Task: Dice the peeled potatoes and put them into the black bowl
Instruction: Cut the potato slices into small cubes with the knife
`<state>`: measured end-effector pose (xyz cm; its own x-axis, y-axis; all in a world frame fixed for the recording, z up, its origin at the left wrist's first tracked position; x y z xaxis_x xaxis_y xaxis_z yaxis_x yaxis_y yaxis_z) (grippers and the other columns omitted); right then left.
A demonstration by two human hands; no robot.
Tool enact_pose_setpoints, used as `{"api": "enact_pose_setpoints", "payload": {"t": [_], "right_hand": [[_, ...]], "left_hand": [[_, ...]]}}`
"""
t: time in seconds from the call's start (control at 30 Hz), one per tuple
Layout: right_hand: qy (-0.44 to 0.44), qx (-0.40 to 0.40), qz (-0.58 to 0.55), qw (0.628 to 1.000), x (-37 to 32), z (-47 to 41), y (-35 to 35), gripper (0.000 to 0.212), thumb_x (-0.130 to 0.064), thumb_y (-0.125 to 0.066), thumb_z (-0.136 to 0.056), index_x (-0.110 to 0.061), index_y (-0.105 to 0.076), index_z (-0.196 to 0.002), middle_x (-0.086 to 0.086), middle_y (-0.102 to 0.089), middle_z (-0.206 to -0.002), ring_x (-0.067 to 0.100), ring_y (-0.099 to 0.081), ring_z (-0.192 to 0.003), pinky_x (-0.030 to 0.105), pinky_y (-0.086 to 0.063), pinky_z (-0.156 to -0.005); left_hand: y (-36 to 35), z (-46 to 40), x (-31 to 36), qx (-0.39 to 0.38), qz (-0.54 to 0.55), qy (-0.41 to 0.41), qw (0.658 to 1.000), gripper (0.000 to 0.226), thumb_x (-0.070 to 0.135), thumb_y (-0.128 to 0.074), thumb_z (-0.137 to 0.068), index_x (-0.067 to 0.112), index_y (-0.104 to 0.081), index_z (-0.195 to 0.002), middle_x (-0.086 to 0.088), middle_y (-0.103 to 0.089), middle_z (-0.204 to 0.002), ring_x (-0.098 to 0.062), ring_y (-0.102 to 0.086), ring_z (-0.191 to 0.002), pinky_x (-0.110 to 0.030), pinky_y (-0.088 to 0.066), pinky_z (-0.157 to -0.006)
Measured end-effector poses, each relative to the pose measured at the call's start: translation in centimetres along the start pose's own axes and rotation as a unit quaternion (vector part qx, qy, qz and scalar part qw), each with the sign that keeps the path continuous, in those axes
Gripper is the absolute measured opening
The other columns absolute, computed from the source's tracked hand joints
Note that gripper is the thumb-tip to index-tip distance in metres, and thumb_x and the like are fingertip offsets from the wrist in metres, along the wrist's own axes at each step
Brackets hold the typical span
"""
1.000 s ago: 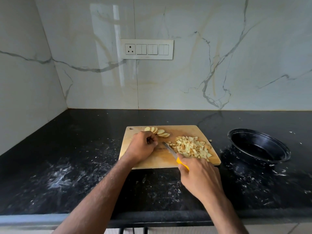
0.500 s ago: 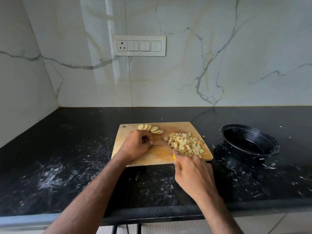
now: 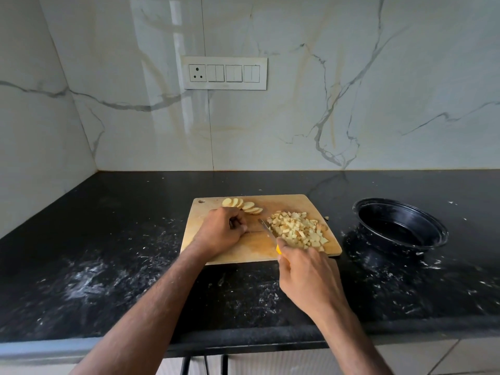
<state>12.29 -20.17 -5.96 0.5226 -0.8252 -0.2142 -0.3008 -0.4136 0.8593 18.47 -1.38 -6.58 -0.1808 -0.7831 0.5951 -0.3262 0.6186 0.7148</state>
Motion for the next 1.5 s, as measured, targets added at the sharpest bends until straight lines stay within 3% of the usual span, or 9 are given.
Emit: {"api": "enact_pose_setpoints", "payload": {"t": [0.1, 0.2, 0.3, 0.7, 0.9, 1.07, 1.17, 1.33, 1.5], "right_hand": [[0.004, 0.004, 0.013, 1.0, 0.0, 0.0, -0.2, 0.039, -0.035, -0.049, -0.101, -0.031, -0.056, -0.139, -0.011, -0.07, -0.072, 0.005, -0.06, -0.055, 0.016, -0.051, -0.052], [0.017, 0.038, 0.04, 0.998, -0.1, 0.2, 0.1, 0.033, -0.032, -0.061, -0.095, -0.031, -0.067, -0.128, -0.01, -0.064, -0.059, 0.005, -0.054, -0.045, 0.02, -0.046, -0.044], [0.028, 0.067, 0.061, 0.995, -0.1, 0.2, 0.3, 0.033, -0.029, -0.073, -0.087, -0.032, -0.071, -0.121, -0.009, -0.065, -0.059, 0.006, -0.053, -0.044, 0.022, -0.043, -0.042], [0.008, 0.085, 0.064, 0.994, 0.2, 0.4, 0.6, 0.029, -0.027, -0.079, -0.084, -0.03, -0.076, -0.112, -0.01, -0.067, -0.064, 0.01, -0.056, -0.05, 0.024, -0.048, -0.044], [-0.058, 0.107, -0.053, 0.991, 2.0, 0.9, 2.0, 0.028, -0.026, -0.074, -0.086, -0.025, -0.075, -0.114, -0.005, -0.072, -0.065, 0.012, -0.059, -0.047, 0.026, -0.05, -0.043], [-0.095, 0.106, -0.182, 0.973, 4.1, 0.2, 1.3, 0.026, -0.022, -0.063, -0.096, -0.016, -0.073, -0.12, -0.004, -0.076, -0.108, 0.011, -0.072, -0.089, 0.025, -0.059, -0.077], [-0.107, 0.107, -0.196, 0.969, 4.4, 0.2, 1.2, 0.026, -0.022, -0.062, -0.097, -0.018, -0.073, -0.12, -0.006, -0.074, -0.113, 0.014, -0.07, -0.102, 0.029, -0.058, -0.089], [-0.126, 0.109, -0.221, 0.961, 5.1, 0.2, 0.9, 0.025, -0.022, -0.062, -0.097, -0.019, -0.073, -0.119, -0.006, -0.073, -0.115, 0.013, -0.069, -0.105, 0.03, -0.057, -0.091], [-0.074, 0.121, -0.189, 0.972, 3.4, 0.2, 1.6, 0.026, -0.022, -0.062, -0.097, -0.017, -0.072, -0.121, -0.005, -0.077, -0.103, 0.011, -0.072, -0.087, 0.03, -0.061, -0.079]], "left_hand": [[-0.2, 0.0, 1.1, 0.007, 0.015, -0.068, 0.998, 0.022, 0.012, -0.072, -0.085, 0.027, -0.074, -0.101, 0.009, -0.065, -0.092, -0.004, -0.058, -0.085, -0.023, -0.046, -0.076], [-1.4, 0.6, 3.3, -0.024, -0.014, -0.151, 0.988, 0.044, 0.009, -0.061, -0.087, 0.04, -0.066, -0.118, 0.01, -0.053, -0.116, -0.011, -0.046, -0.112, -0.035, -0.038, -0.092], [-2.5, 1.1, 4.9, -0.055, -0.088, -0.172, 0.98, 0.05, 0.003, -0.053, -0.088, 0.045, -0.069, -0.111, 0.01, -0.045, -0.12, -0.012, -0.033, -0.115, -0.037, -0.024, -0.084], [-1.7, 0.5, 3.1, -0.028, -0.225, -0.109, 0.968, 0.049, 0.015, -0.048, -0.093, 0.045, -0.064, -0.127, 0.006, -0.046, -0.13, -0.021, -0.033, -0.121, -0.041, -0.024, -0.088], [-1.4, 0.1, 1.8, -0.013, -0.175, -0.067, 0.982, 0.047, 0.011, -0.049, -0.097, 0.036, -0.063, -0.133, 0.005, -0.047, -0.129, -0.019, -0.032, -0.12, -0.038, -0.022, -0.087], [-0.6, 0.1, 2.6, 0.032, -0.091, -0.121, 0.988, 0.028, 0.015, -0.069, -0.091, 0.035, -0.077, -0.108, 0.009, -0.057, -0.108, -0.016, -0.042, -0.108, -0.037, -0.027, -0.081], [-0.8, 0.3, 3.4, 0.038, -0.042, -0.16, 0.985, 0.03, 0.014, -0.076, -0.086, 0.038, -0.077, -0.103, 0.013, -0.057, -0.1, -0.015, -0.047, -0.1, -0.04, -0.035, -0.08], [-3.0, 0.9, 4.7, -0.032, -0.153, -0.188, 0.97, 0.048, 0.017, -0.057, -0.092, 0.042, -0.062, -0.134, 0.008, -0.049, -0.114, -0.014, -0.036, -0.109, -0.037, -0.027, -0.086], [0.1, 0.1, 2.5, 0.068, -0.131, -0.09, 0.985, 0.029, 0.015, -0.059, -0.093, 0.03, -0.075, -0.112, 0.004, -0.057, -0.111, -0.021, -0.042, -0.108, -0.037, -0.028, -0.082]]}}
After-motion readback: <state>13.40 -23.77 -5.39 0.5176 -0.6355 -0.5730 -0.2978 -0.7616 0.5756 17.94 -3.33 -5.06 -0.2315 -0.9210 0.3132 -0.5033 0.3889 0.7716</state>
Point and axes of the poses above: each hand's wrist, its own z-axis away from the middle knuckle, its own y-axis out of the back of the hand, x = y × z, the point moved 10 cm from there along -z, towards the middle knuckle
